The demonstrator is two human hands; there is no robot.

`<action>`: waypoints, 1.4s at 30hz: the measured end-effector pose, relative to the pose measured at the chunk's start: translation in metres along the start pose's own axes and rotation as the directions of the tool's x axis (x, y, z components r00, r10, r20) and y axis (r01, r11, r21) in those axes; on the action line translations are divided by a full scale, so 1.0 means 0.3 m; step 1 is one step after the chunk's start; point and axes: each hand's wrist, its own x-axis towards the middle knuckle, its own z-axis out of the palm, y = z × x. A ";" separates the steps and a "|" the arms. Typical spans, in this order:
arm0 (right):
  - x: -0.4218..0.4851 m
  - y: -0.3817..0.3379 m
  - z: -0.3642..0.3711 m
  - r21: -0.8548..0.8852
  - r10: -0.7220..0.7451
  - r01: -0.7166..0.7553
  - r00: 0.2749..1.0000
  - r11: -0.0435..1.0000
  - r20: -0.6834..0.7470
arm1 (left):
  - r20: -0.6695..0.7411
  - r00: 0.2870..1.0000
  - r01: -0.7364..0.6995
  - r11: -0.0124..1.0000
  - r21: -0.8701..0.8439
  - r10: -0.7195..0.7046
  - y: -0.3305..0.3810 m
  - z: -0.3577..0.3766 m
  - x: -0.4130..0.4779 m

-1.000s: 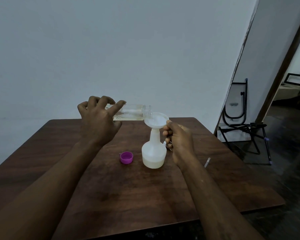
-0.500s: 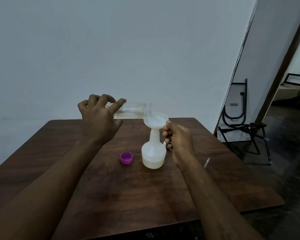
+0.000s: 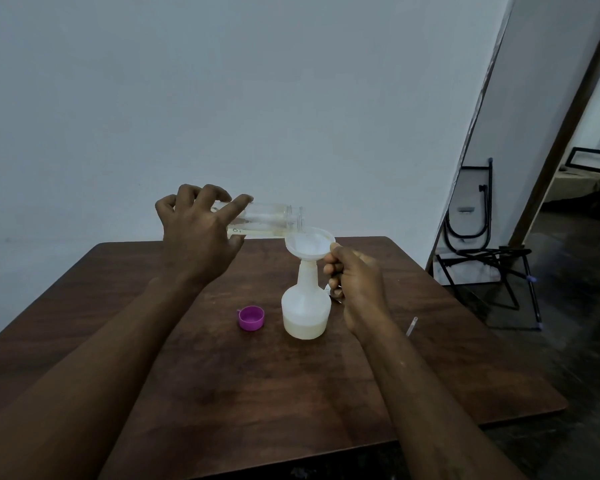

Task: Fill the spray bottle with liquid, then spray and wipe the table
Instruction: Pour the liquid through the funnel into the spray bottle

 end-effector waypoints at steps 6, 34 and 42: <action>-0.001 -0.002 -0.001 0.007 0.007 -0.007 1.000 1.000 0.009 | 0.004 1.000 -0.001 1.000 -0.003 0.001 0.005 -0.005 0.005; -0.003 0.000 -0.006 0.003 -0.005 0.005 1.000 1.000 0.013 | -0.032 0.999 -0.010 1.000 0.004 0.010 -0.004 0.014 -0.002; -0.004 0.000 -0.005 0.001 -0.007 0.007 1.000 1.000 0.006 | -0.025 1.000 -0.011 1.000 0.007 0.012 -0.005 0.012 -0.001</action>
